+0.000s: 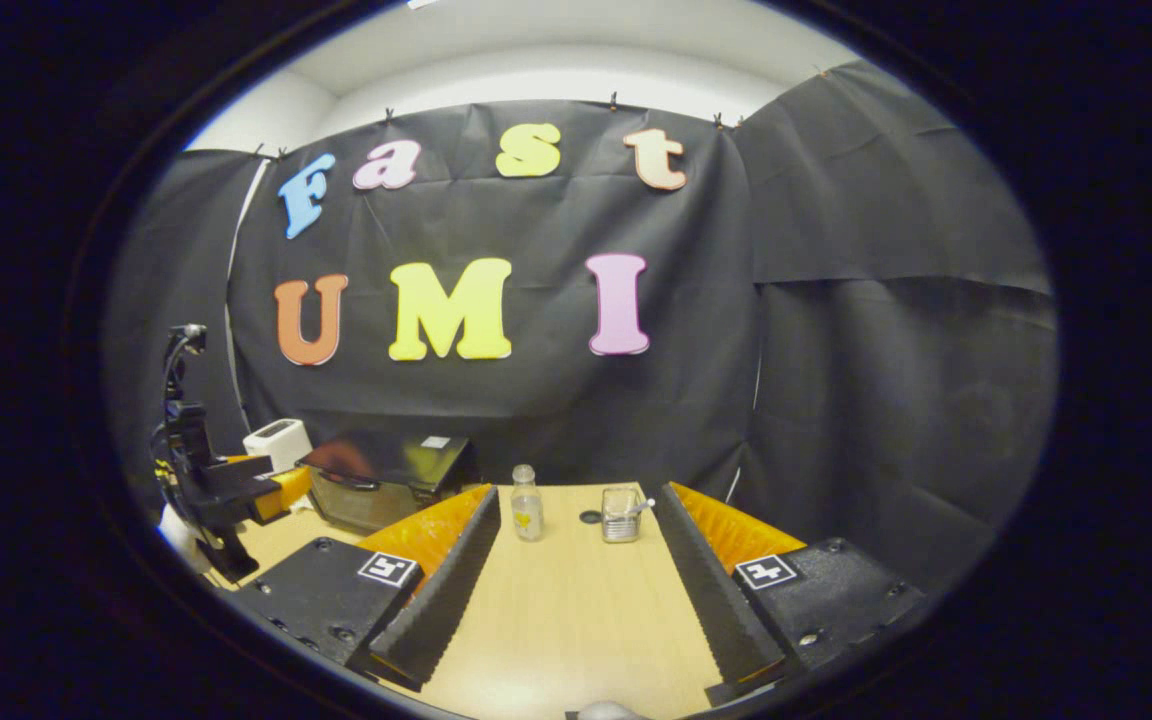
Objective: Open the electric oven with the left hand, put the food in, and close the electric oven.
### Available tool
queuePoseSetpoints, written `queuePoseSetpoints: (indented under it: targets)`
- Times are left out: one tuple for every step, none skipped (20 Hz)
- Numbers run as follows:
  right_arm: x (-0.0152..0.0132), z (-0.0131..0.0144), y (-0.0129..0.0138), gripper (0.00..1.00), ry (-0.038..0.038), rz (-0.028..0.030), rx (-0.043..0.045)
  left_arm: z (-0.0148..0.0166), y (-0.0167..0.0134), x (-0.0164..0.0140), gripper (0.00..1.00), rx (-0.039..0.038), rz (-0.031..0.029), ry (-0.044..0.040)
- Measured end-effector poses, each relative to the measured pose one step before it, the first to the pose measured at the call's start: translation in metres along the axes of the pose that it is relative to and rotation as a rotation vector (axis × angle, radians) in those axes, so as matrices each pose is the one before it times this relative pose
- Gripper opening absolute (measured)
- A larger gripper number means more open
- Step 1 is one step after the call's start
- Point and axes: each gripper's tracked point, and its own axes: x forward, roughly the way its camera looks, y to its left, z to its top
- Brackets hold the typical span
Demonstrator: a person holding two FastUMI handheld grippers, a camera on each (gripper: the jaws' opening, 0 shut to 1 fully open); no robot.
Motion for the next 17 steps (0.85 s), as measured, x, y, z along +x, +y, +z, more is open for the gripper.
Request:
queuePoseSetpoints:
  targets:
    - [-0.00252,0.00485,-0.0068,1.0,-0.00922,0.01036,-0.00657,0.01705,-0.00431,-0.01578,0.96,0.00475,0.0135,-0.03264]
    - [-0.0013,0.00158,-0.00499,1.0,-0.00674,0.01855,-0.01014,0.01505,-0.00335,-0.01414,0.96,0.00487,0.01535,-0.03515]
    - [-0.00256,0.00333,-0.00412,1.0,-0.00603,0.02088,-0.01233,0.01406,-0.00287,-0.01354,0.96,0.00399,0.01337,-0.03069]
    - [-0.00234,0.00218,-0.00657,1.0,-0.01151,0.01449,-0.00762,0.00945,-0.00425,-0.01399,0.96,-0.00147,0.00889,-0.02082]
    - [-0.00231,0.0025,-0.00476,1.0,-0.01237,0.01511,-0.0001,0.0077,-0.00411,-0.01181,0.96,-0.0044,0.01049,-0.0151]
    - [-0.0012,-0.00071,-0.00404,1.0,-0.00819,0.01292,0.00287,0.00705,-0.00431,-0.0114,0.96,-0.0009,0.01057,-0.01055]
    - [-0.00305,-0.00307,-0.00418,1.0,-0.00218,0.0091,0.00568,0.00416,-0.0014,-0.01229,0.96,0.00229,0.02199,-0.00819]
    - [-0.00151,-0.00399,-0.00358,1.0,-0.00159,0.01376,0.00113,0.00129,-0.00099,-0.01136,0.96,0.00233,0.02655,-0.00308]
    - [-0.00212,-0.00381,-0.00139,1.0,-0.00179,0.01697,-0.00341,0.00025,0.00071,-0.01119,0.96,0.00604,0.02842,-0.00786]
    - [-0.00154,-0.00656,-0.00193,1.0,0.00852,0.01255,-0.00571,-0.00142,0.00012,-0.00907,0.96,0.00749,0.02252,0.00007]
    - [-0.00095,-0.00691,-0.00154,1.0,0.00534,0.01182,-0.00094,-0.004,-0.0016,-0.00861,0.96,0.009,0.01275,0.00281]
    - [0.00041,-0.00545,-0.00066,1.0,0.00983,0.00978,0.00555,-0.00412,-0.00214,-0.00818,0.96,0.01262,0.01132,0.0119]
    - [-0.00064,-0.00511,-0.00008,1.0,0.01134,0.01068,0.01001,-0.00602,-0.00134,-0.00738,0.96,0.00781,0.00597,0.01473]
    - [-0.00019,-0.00537,0.00073,1.0,0.0115,0.01262,0.01205,-0.00459,-0.00161,-0.00599,0.96,0.00404,0.00713,0.01218]
    - [-0.00002,-0.00347,0.00143,1.0,0.0071,0.01082,0.00883,-0.00315,0.00027,-0.00382,0.96,-0.00502,0.01097,0.0096]
    - [0.00113,-0.00058,0.00024,1.0,-0.00227,0.00772,0.00381,-0.00422,0.00032,-0.00185,0.96,-0.00849,0.00742,0.01001]
    - [0.00288,0.00085,-0.00081,1.0,0.00254,-0.00156,-0.00273,-0.00307,-0.00037,-0.00258,0.96,-0.00825,0.00613,0.00974]
